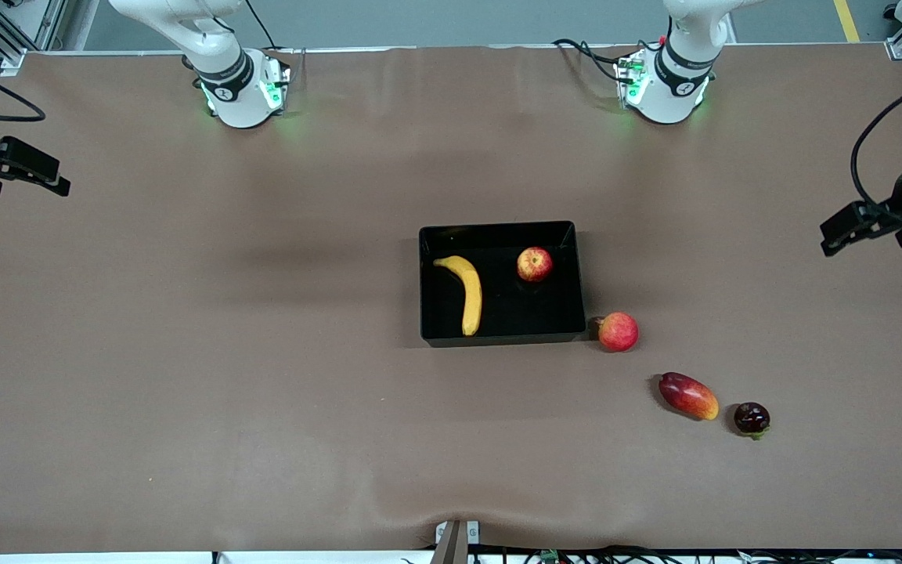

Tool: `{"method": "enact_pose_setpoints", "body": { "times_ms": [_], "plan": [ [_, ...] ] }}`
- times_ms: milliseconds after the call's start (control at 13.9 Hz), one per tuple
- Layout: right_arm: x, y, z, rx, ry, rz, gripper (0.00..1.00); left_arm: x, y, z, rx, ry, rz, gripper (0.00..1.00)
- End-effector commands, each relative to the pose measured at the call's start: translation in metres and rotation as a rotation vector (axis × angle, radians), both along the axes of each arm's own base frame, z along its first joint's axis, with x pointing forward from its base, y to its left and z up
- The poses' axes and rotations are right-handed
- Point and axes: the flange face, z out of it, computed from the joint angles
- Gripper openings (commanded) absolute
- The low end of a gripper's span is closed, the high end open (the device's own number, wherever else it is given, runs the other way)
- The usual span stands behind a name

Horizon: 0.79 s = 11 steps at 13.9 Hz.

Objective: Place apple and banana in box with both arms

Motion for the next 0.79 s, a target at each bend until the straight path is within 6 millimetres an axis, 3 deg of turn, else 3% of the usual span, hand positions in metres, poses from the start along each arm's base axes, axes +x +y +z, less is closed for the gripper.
{"method": "enact_pose_setpoints", "body": {
  "times_ms": [0,360,505,721],
  "plan": [
    [0.000,0.000,0.004,-0.001,0.000,-0.002,1.00,-0.040,-0.016,0.010,0.011,0.022,-0.031,1.00],
    [0.000,0.000,0.004,-0.001,0.000,-0.002,1.00,-0.066,-0.021,0.030,-0.001,0.055,-0.033,1.00],
    [0.000,0.000,0.004,-0.001,0.000,-0.002,1.00,-0.062,-0.020,0.040,-0.005,0.043,-0.035,1.00],
    [0.000,0.000,0.004,-0.001,0.000,-0.004,1.00,-0.057,-0.022,0.035,-0.004,0.060,-0.037,1.00]
  ]
}}
